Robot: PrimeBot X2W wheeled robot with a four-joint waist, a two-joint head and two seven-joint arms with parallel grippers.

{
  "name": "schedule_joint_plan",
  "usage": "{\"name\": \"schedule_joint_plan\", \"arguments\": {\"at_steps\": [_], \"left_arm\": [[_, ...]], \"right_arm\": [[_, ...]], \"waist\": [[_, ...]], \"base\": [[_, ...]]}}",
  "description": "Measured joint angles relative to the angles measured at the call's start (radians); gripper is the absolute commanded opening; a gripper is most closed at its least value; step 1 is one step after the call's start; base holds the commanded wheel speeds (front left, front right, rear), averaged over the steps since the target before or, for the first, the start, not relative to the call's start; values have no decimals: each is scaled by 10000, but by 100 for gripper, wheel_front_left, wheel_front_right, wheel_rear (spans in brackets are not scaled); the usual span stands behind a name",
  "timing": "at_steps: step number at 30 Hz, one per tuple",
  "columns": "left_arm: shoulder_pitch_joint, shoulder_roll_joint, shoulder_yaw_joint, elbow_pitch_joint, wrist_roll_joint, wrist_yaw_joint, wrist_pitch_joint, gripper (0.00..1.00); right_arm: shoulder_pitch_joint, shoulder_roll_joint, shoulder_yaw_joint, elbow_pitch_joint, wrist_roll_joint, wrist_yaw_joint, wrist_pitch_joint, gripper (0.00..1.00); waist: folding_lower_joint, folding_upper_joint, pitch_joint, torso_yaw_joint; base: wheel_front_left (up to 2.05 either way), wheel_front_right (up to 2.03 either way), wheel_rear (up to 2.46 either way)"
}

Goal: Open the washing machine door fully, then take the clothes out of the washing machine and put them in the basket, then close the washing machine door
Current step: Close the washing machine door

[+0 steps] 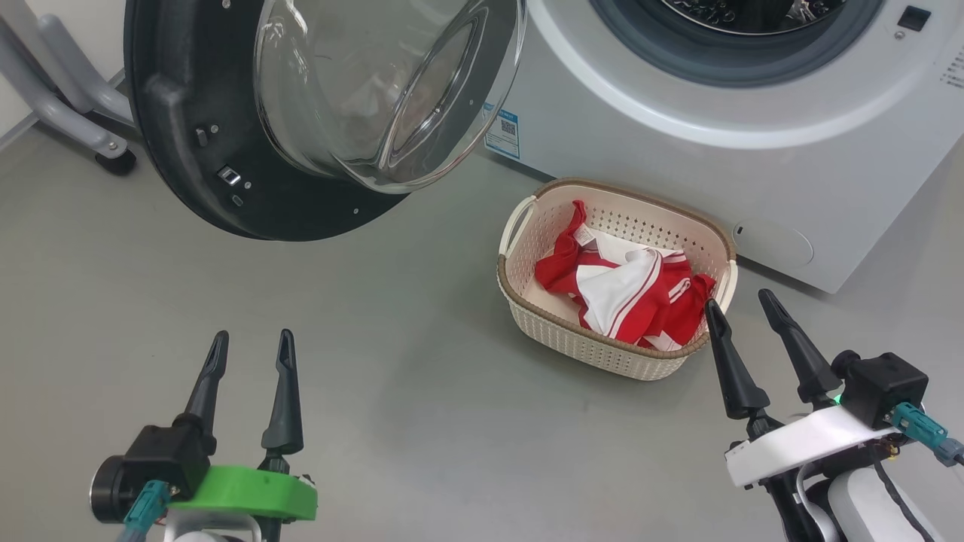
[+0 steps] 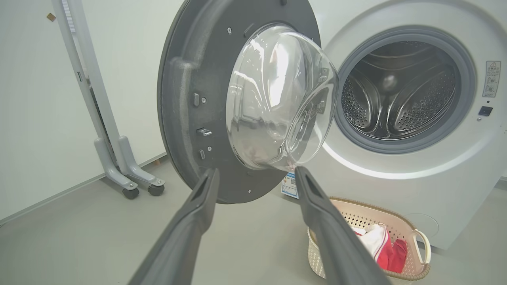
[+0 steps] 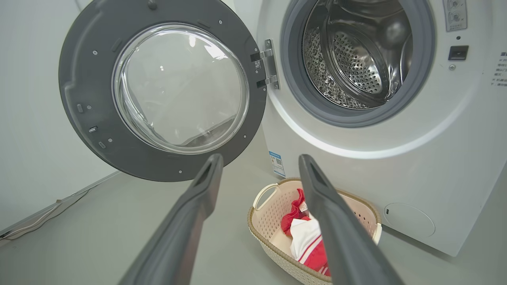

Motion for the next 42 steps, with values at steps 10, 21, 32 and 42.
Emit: {"name": "schedule_joint_plan", "arguments": {"at_steps": [10,21,32,42], "left_arm": [[37,0,4,-119,0,75,0,100],[49,0,-2,-151,-84,77,0,100],[53,0,0,-180,-84,84,0,100],[54,0,71,-244,-84,86,0,0]], "right_arm": [[-157,-21,42,144,2,4,15,100],[-165,-59,42,267,21,6,13,100],[-177,-96,69,291,36,25,13,100],[-213,-98,67,299,50,31,-6,100]], "waist": [[0,0,14,-5],[0,0,15,-24],[1,0,50,-26],[0,0,94,-25]], "base": [[0,0,0],[0,0,0],[0,0,0],[0,0,0]]}}
